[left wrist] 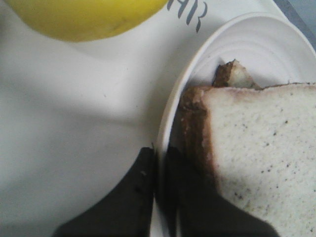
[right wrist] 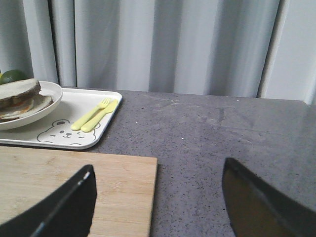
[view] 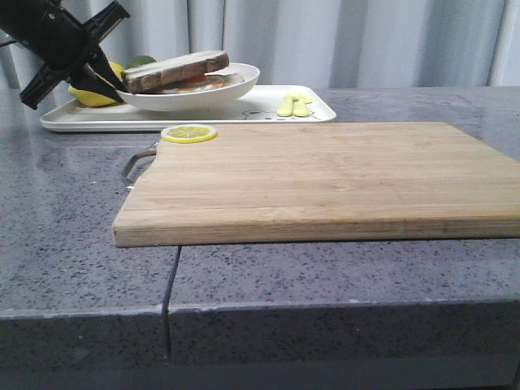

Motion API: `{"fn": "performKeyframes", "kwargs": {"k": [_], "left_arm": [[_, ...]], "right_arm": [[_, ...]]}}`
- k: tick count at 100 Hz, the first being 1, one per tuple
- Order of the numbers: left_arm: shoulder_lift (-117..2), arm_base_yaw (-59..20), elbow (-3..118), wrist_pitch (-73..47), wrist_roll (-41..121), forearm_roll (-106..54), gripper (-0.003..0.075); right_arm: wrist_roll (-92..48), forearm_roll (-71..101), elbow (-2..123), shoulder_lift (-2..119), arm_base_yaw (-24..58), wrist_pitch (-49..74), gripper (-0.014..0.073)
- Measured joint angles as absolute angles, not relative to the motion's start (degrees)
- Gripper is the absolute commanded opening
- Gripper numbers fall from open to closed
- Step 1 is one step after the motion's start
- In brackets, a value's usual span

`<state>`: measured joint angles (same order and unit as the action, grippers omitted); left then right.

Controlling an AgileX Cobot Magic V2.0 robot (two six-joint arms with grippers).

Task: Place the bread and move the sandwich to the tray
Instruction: 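Lift the plate with the left gripper and carry it over the tray, then lower the plate onto the tray and open the left gripper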

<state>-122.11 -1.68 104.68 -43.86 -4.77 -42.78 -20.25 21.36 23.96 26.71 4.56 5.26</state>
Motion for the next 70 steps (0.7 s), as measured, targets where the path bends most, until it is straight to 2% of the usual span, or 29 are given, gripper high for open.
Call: {"fn": "performKeyframes", "kwargs": {"k": [70], "left_arm": [[-123.94,-1.73,104.68,-43.49,-4.96,-43.09,-0.0019]], "right_arm": [[-20.25,21.36,23.96,26.71,4.56,5.26,0.0531]]}}
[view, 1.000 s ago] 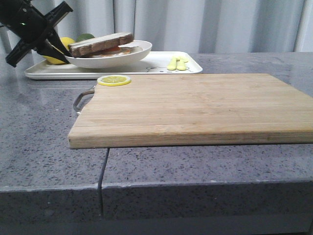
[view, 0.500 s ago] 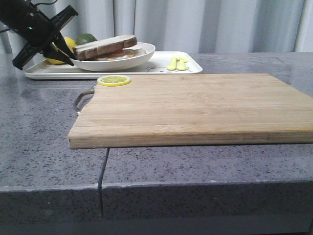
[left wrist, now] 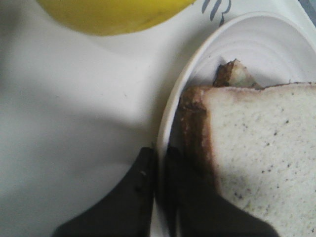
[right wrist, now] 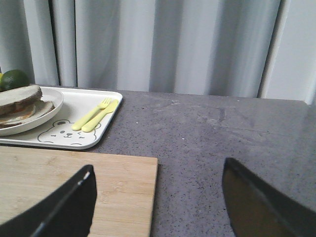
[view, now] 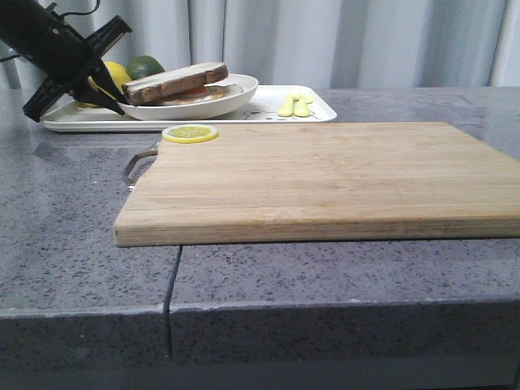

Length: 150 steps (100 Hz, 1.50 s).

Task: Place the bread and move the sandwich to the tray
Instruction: 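Lower the plate onto the tray and open the left gripper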

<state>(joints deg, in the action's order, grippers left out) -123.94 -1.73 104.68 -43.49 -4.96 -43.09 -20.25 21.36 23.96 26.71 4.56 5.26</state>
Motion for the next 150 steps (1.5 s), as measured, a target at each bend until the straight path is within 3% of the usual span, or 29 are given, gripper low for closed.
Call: {"fn": "performKeyframes", "kwargs": {"k": [30,40,52,64,108,150], "left_arm": [[-124.07,-1.73,104.68,-43.49,-4.96,-44.08,0.0004],[-124.09,-1.73,104.68,-43.49,-4.96,-44.93,0.0090],[-124.09,-1.73,105.04,-43.32,-5.11,-46.03,0.0246],[-124.09,-1.73,105.04,-43.38,-5.14,-46.15,0.0318],[-124.09,-1.62,107.23,-49.12,-5.23,-42.41,0.0316],[-124.09,-1.62,122.08,-63.91,-6.68,-22.98,0.0316]], "right_arm": [[-20.25,21.36,23.96,26.71,4.56,5.26,0.0531],[-20.25,21.36,23.96,26.71,4.56,5.26,0.0531],[-20.25,21.36,23.96,26.71,4.56,4.83,0.0531],[-20.25,21.36,23.96,26.68,4.56,4.12,0.0531],[-20.25,21.36,23.96,26.68,4.56,3.63,0.0531],[-20.25,21.36,23.96,26.68,4.56,3.59,0.0531]]}}
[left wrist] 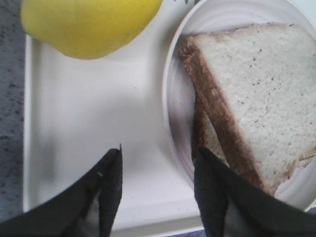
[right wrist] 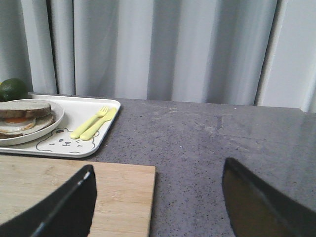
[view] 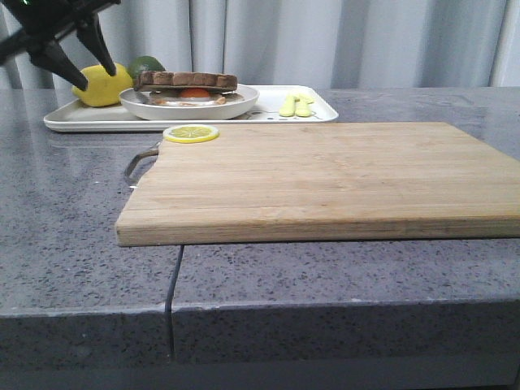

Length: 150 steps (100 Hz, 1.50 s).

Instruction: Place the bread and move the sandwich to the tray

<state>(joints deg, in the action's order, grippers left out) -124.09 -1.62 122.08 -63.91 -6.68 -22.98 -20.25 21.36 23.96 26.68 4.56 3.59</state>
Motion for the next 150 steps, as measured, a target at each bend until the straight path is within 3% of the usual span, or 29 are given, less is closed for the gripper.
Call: {"fn": "performKeyframes", "kwargs": {"k": [26,69,93,123,150], "left_arm": [[-121.97,-1.62,131.78,-68.70,-6.81,-20.07,0.0316],[-107.32,-2.75,132.47,-72.38,-2.62,-19.52,0.0316],[-97.73,-11.09,131.47,-72.65,-1.08,-12.71,0.0316],[-82.72,-26.97,115.11,-67.95,-2.04,2.84,0.0316],[-65.20,-30.42,85.16,-49.58,-7.87,5.25,0.0315]], "right_arm": [[-20.25,21.36,23.96,26.68,4.56,3.59,0.0531],[-20.25,21.36,23.96,26.68,4.56,3.59,0.0531],[-20.25,21.36,23.96,26.68,4.56,3.59,0.0531],[-20.25,21.36,23.96,26.68,4.56,3.59,0.0531],[-20.25,21.36,23.96,26.68,4.56,3.59,0.0531]]}}
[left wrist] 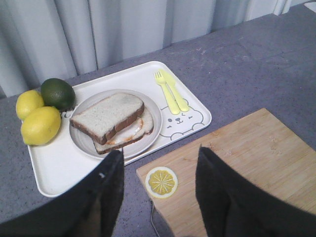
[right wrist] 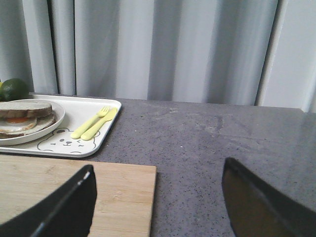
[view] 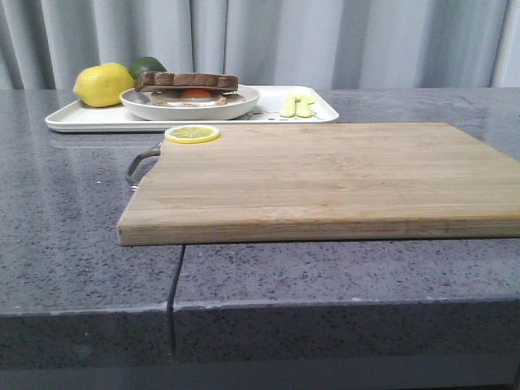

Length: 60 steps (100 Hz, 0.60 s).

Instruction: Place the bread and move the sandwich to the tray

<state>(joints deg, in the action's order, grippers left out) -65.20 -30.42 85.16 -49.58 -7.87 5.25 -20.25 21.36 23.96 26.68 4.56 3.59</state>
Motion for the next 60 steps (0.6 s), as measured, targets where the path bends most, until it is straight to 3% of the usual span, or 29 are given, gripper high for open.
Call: {"fn": "performKeyframes", "kwargs": {"k": [28,60], "left_arm": [[-47.23,-30.32,57.05,-32.07,-13.31,7.97,0.0315],[-33.08,-22.97,37.75,-24.75,-18.59,13.63,0.0313]], "right_arm": [[-20.25,21.36,23.96,26.68,4.56,3.59,0.0531],[-20.25,21.36,23.96,26.68,4.56,4.90,0.0531]]}}
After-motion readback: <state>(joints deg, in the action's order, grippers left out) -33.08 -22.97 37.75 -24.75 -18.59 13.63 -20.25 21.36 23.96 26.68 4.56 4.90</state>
